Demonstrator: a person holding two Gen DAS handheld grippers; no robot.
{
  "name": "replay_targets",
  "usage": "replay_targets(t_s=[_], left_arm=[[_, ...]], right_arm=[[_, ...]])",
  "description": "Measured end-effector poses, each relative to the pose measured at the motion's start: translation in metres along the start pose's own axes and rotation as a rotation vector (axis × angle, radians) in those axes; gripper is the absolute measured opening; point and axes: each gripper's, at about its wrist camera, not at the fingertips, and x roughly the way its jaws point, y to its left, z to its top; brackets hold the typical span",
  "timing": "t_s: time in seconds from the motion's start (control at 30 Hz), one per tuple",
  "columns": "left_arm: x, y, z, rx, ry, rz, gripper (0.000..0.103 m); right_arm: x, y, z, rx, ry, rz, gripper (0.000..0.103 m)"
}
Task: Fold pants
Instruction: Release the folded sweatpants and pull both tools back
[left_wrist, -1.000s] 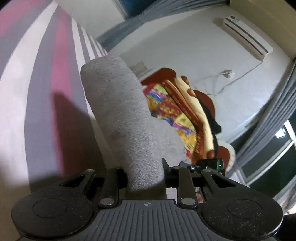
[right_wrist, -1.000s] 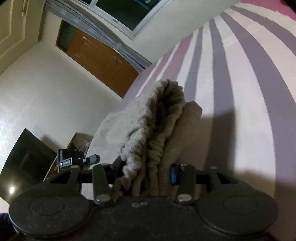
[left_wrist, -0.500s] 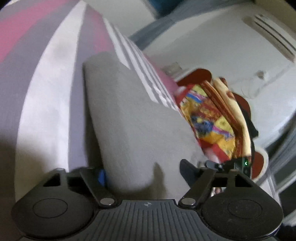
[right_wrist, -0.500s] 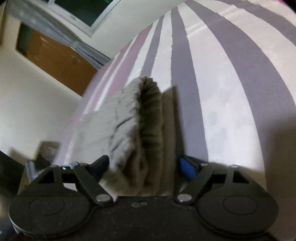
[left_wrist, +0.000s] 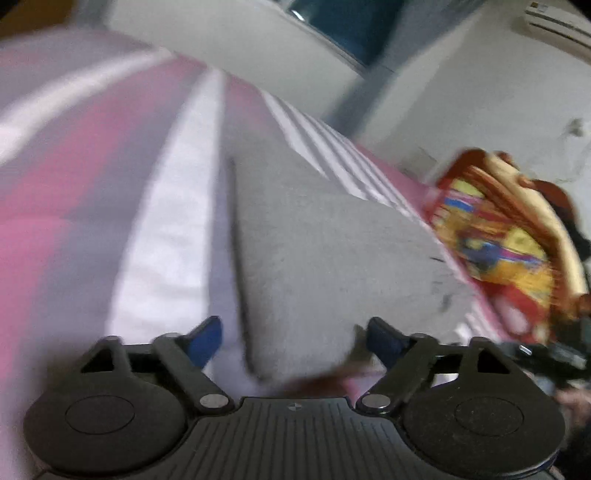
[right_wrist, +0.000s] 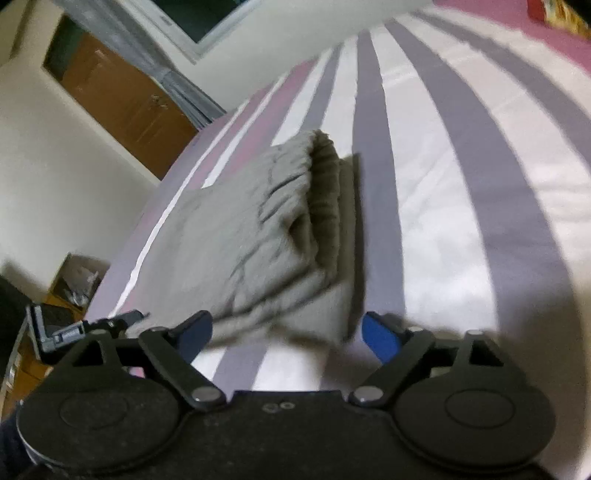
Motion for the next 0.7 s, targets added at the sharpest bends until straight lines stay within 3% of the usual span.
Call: replay_targets(t_s=[0.07,0.2,0.33,0.43,0.5,0.7], left_arm=[[-0.017,-0.022,-0.015,0.049,-0.032,0.115,0.088],[-0.055,-0.054,-0.045,0.149,-0.074,0.235,0.095],[-0.093,-0.082,-0.071,0.192,-0.081,0.291,0.103],[-0.119,-0.105,-0.084,0.201,-0.085,0.32,0.103],[-0.139,-0.12,-0.094,0.204,-0.087,0.298,0.103],[-0.198,-0.162,-0.124,0.268,-0.146,0.327,0.103]], right_arm=[[-0.016,0.004,-0.019,-0.024,-0.022,-0.047,0.094],[-0.039,0.024,-0.039,-0.058,-0.066,-0.119,0.103],[-0.078,0.04,-0.072,-0.08,-0.115,-0.178,0.103],[-0.101,0.058,-0.089,-0.09,-0.134,-0.238,0.103],[-0.114,0.071,-0.1,-0.106,-0.144,-0.279,0.103],[-0.149,0.115,-0.133,-0.153,-0.16,-0.318,0.103]])
